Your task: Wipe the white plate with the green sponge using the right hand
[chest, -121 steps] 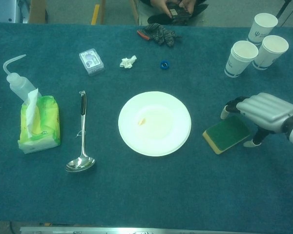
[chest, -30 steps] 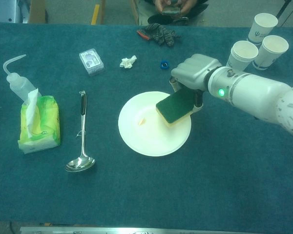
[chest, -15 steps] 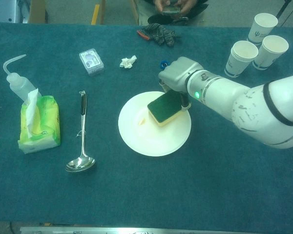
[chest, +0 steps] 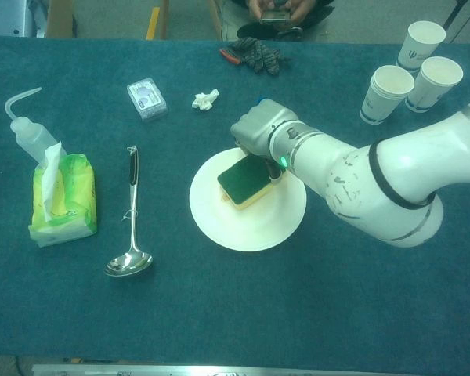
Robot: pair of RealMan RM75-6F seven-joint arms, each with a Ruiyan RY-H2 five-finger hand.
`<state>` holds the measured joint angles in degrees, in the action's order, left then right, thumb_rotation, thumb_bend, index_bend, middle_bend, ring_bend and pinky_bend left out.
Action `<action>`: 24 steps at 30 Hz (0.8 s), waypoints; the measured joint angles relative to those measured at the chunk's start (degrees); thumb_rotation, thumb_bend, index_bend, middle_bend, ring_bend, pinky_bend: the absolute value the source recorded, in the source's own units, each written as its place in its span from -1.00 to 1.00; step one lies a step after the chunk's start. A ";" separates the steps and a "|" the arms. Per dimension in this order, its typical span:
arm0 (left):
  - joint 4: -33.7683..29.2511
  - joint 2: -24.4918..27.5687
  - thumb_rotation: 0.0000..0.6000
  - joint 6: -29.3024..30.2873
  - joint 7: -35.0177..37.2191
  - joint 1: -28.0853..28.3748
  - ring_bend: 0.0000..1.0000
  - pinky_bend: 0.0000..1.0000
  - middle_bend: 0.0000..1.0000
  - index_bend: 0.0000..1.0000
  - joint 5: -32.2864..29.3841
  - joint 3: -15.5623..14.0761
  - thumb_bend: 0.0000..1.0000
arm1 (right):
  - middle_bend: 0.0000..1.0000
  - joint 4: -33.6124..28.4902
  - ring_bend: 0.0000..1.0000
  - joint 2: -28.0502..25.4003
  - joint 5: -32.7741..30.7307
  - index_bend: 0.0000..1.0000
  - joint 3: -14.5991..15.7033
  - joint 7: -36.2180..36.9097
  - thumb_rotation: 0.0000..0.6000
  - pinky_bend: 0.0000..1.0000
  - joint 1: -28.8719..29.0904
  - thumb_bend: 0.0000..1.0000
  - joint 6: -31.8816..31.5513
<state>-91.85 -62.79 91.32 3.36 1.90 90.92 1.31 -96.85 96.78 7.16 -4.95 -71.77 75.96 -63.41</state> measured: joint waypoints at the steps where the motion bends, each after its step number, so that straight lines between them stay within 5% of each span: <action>1: -0.03 -0.01 1.00 -0.01 -0.01 0.01 -0.77 -0.76 -0.61 -0.52 0.02 -0.01 -0.20 | -0.17 0.09 -0.26 0.12 -0.11 0.11 -0.07 -0.06 1.00 0.23 0.10 -0.79 -0.02; 24: -0.33 -0.18 1.00 -0.15 -0.23 0.15 -0.77 -0.76 -0.61 -0.52 0.12 -0.02 -0.20 | -0.17 1.81 -0.26 1.84 -1.43 0.11 -0.21 -1.70 1.00 0.23 1.12 -0.79 -0.51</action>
<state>-92.18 -62.96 91.17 3.14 2.06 91.04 1.28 -95.05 98.61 5.73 -5.16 -73.47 77.08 -63.92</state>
